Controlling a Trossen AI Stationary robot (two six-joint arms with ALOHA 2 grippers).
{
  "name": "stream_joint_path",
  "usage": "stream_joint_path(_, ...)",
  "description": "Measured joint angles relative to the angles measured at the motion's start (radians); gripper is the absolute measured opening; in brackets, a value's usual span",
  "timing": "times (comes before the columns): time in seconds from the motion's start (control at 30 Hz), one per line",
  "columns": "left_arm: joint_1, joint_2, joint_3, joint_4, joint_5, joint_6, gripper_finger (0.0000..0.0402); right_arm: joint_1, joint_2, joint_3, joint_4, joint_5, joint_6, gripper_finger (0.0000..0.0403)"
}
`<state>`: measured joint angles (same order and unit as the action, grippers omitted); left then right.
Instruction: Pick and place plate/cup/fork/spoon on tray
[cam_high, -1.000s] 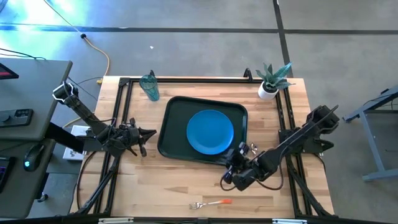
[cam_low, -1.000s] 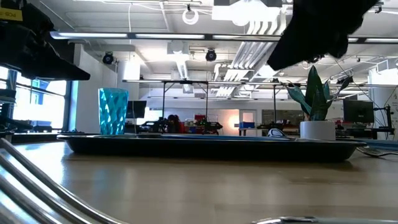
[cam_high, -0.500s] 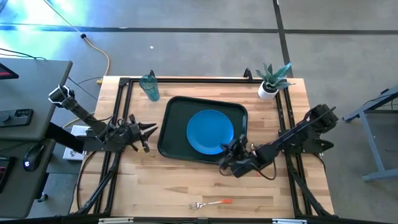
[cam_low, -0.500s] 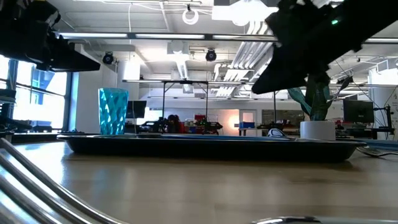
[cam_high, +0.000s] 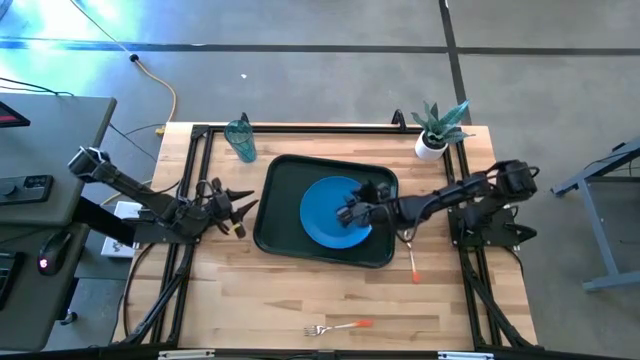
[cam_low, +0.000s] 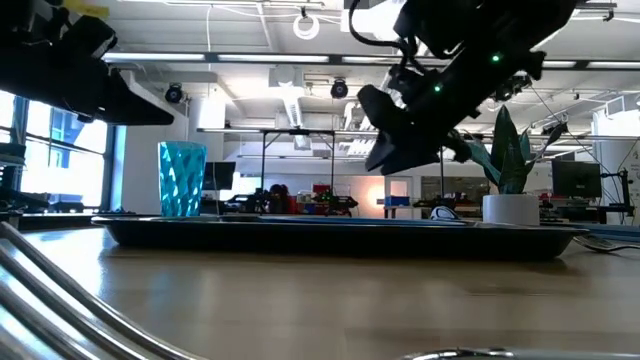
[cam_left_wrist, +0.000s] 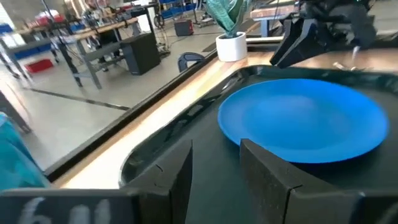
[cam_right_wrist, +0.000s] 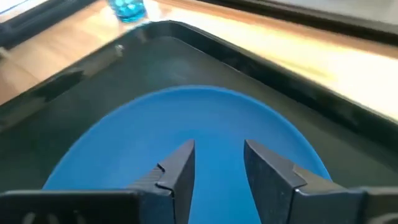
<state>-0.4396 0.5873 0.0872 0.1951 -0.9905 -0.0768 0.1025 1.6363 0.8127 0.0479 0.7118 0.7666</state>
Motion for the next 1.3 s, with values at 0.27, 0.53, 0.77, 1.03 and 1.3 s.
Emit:
stream_joint_path(0.27, 0.135, 0.012, 0.000, 0.007, 0.082, -0.045, 0.0126, -0.099, 0.000, 0.000, 0.039, -0.150, -0.082, 0.0129)
stream_joint_path(0.53, 0.240, 0.133, 0.000, 0.081, 0.237, -0.113, 0.0126, -0.028, -0.098, 0.068, -0.556, -0.206, 0.205, 0.0129)
stream_joint_path(0.77, 0.285, 0.363, 0.000, 0.402, 0.298, -0.028, 0.0126, 0.153, -0.154, 0.131, -0.843, -0.195, 0.466, 0.0129)
stream_joint_path(1.03, 0.312, 0.595, 0.001, 0.634, 0.434, -0.026, 0.0126, 0.333, -0.143, 0.091, -0.928, -0.347, 0.829, 0.0129)
stream_joint_path(1.3, 0.304, 0.725, 0.026, 0.636, 0.473, -0.113, 0.0126, 0.487, -0.142, 0.089, -1.120, -0.358, 1.114, 0.0129)
